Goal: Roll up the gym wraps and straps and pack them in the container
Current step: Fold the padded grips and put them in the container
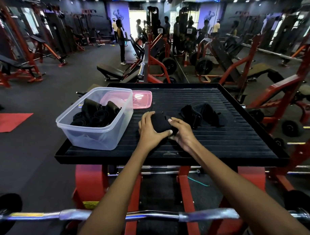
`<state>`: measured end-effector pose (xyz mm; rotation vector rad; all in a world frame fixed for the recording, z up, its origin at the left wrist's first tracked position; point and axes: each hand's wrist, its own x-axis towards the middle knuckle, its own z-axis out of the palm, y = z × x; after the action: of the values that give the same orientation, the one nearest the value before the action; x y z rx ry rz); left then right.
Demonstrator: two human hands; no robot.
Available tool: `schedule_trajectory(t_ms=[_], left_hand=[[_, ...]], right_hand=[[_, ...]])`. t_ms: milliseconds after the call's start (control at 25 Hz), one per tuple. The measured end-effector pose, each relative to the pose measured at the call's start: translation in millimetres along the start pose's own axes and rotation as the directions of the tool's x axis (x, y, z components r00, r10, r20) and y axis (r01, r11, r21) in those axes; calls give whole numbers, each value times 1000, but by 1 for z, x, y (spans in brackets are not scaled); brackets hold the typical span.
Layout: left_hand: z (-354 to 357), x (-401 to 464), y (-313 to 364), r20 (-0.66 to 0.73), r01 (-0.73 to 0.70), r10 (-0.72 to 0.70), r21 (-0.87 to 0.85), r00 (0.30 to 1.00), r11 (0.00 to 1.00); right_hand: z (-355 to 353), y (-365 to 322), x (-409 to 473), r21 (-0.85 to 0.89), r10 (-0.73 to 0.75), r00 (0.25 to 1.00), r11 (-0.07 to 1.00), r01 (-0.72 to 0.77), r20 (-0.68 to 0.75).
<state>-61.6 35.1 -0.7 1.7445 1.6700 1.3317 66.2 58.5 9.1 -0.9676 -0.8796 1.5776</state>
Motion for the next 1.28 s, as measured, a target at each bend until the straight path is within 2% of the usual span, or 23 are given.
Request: schedule_trajectory(t_ms=[120,200,320,400,600,680,760,800,880,960,1120,1200,1280], left_hand=[[-5,2,-4,102,172,-147,-307,984,936],[-7,3,-7,72,167,-151,-386,986,907],[-7,3,-8,52,73,-59,-352,997,933],[-7,1,-7,69,2,19,-296,997,955],[-6,1,-2,173,-149,165,-99,971,984],[-7,2,-1,112,-163,179,-139,977,977],[-7,5,-2,32,-75,86,-267,996,961],[-8,5,-1,39,32,-20,-349,999,937],[-11,6,-3,122,261,-232,-500,965,825],[-11,9,-11,153,342,-309,-530,939,776],[-8,11,-16,117,318,-297,-429,948,845],[-8,9,-14,105,265,-244,-388,964,882],[-7,7,-9,112,239,-213,-338,971,911]], right_hand=[[-3,-2,1,62,-5,995,998,-1,101],[-6,-2,2,110,16,984,993,-36,177],[-9,0,3,189,55,962,976,-108,266],[-11,1,3,158,74,942,979,-132,326],[-13,5,6,-14,46,963,999,-44,266],[-10,8,7,-15,3,964,1000,1,267],[-9,7,6,-14,-42,956,999,48,289],[-9,7,6,-10,-63,950,998,69,307],[-9,6,5,-12,-86,927,995,97,366],[-10,9,4,-41,-50,900,996,75,432],[-14,17,6,-140,15,880,988,59,475],[-13,21,6,-214,-28,924,970,118,381],[-9,20,5,-375,-123,953,899,225,277]])
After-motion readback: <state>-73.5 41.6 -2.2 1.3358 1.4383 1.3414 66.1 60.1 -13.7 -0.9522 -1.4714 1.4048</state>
